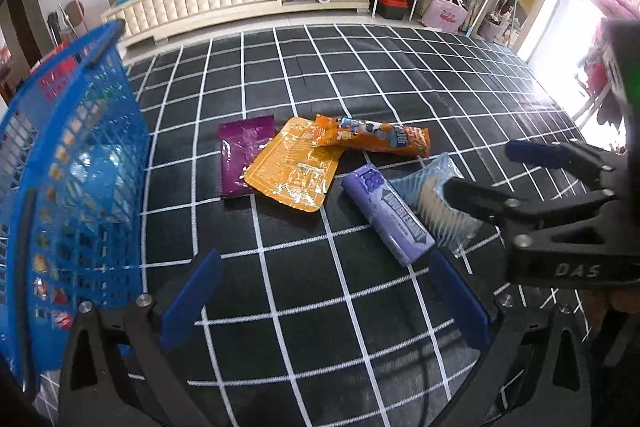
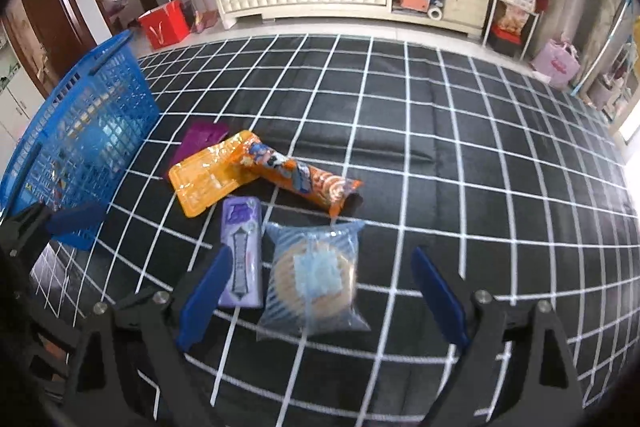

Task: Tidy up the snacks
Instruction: 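Grasp the blue-striped round bread bag with the right gripper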

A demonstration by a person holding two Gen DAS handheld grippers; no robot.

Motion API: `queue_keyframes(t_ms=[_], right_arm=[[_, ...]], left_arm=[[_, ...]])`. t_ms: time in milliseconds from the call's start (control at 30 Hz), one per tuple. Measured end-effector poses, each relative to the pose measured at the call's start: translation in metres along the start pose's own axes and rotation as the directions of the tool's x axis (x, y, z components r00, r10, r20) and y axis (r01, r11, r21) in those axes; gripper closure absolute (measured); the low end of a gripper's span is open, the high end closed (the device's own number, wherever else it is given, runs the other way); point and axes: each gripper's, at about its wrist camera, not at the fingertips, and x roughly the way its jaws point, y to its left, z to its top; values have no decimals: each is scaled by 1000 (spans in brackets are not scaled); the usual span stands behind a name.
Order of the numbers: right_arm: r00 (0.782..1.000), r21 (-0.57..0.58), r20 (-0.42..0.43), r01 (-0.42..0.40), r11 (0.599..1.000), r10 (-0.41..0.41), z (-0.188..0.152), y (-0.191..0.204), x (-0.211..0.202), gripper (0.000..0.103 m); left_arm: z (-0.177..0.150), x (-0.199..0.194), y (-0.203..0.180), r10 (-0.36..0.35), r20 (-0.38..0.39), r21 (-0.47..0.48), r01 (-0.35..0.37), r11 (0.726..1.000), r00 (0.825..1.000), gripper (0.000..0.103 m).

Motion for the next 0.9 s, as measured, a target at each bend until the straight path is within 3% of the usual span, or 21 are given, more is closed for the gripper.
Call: queue_keyframes(t_ms=[200,300,400,533,700,900], right_arm=[[999,-34,-38,11,999,-12,-4,-3,17,18],[997,-15,-74,-19,1000,18,-8,-6,26,30],[996,-23,-88,-34,999,32,-10,-5,30,33],[996,-35,-82,-39,999,36,-9,-3,29,44],[998,-72,-57,-22,997,18,-13,-1,26,46],[999,29,-6,-49,998,49,-13,-23,-1,46]], left_arm=[[9,13,8,7,-20,2,-7,1000,1000,0],[10,15,11,23,-22,6,-23,1000,999,0],[10,17,13,21,-37,2,-21,1000,999,0],[11,17,13,21,-44,-5,-21,1000,999,0],[14,6,10,23,-46,-25,-24,999,999,0],[20,-5,-3,23,-41,-33,-25,999,999,0]])
